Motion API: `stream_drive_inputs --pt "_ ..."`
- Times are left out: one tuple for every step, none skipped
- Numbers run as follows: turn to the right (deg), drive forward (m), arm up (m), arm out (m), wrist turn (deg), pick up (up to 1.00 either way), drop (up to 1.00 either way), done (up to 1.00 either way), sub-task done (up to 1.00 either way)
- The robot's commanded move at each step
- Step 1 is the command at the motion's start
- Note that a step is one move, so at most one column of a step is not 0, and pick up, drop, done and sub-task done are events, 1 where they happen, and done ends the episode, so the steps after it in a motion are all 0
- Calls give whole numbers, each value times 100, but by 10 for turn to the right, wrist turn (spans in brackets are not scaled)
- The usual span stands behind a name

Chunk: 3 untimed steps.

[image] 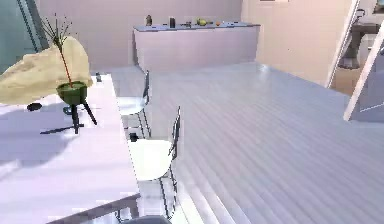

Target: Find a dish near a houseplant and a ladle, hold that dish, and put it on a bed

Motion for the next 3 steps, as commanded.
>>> stream_drive_inputs --pt "390 0 0 0 0 0 0 0 0" --pt "0 35 0 0 0 0 0 0 0" --pt "0 35 0 0 0 0 0 0 0"
